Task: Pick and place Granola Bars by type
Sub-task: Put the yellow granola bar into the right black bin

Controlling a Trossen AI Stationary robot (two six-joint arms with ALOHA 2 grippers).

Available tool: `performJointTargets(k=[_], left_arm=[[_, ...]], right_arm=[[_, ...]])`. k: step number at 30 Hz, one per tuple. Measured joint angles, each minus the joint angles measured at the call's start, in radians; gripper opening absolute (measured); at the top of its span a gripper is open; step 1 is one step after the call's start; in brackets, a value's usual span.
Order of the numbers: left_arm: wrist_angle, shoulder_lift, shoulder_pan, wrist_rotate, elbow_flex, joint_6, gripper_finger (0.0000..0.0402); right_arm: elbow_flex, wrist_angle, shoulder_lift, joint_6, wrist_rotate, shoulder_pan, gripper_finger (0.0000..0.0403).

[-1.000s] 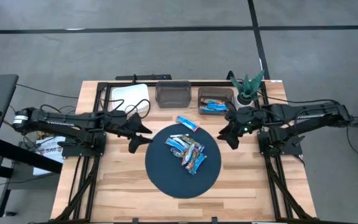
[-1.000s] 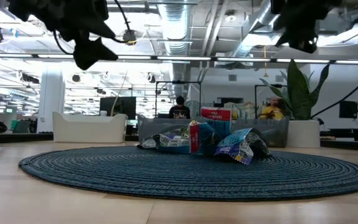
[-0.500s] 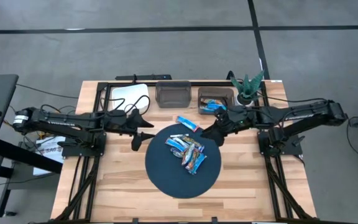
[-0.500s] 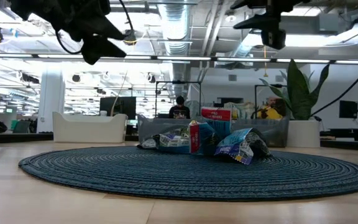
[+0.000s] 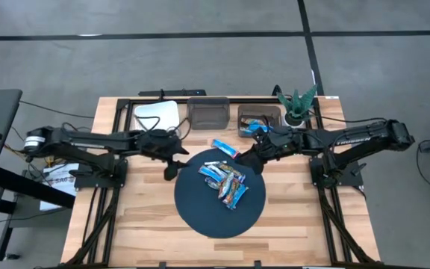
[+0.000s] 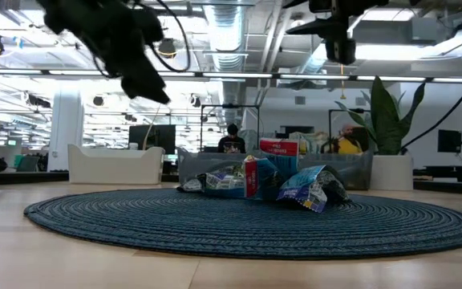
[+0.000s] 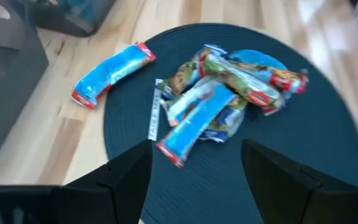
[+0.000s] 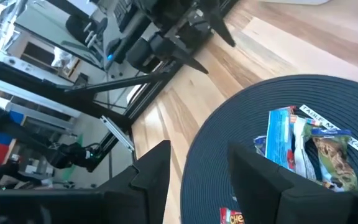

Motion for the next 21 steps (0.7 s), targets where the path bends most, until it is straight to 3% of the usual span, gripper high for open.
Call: performJointTargets(k=[11, 21], left_arm=[[-0.026, 0.338, 0.094, 0.159, 0.173, -0.181, 0.0238], [-0.007, 0.538, 0.143, 0.327, 0.280, -0.288, 0.0238]], right_arm=[[0.000, -0.001, -0.005, -0.004, -0.002, -0.005, 0.0147], [0.000, -0.001, -0.005, -0.055, -0.003, -0.004, 0.0147]])
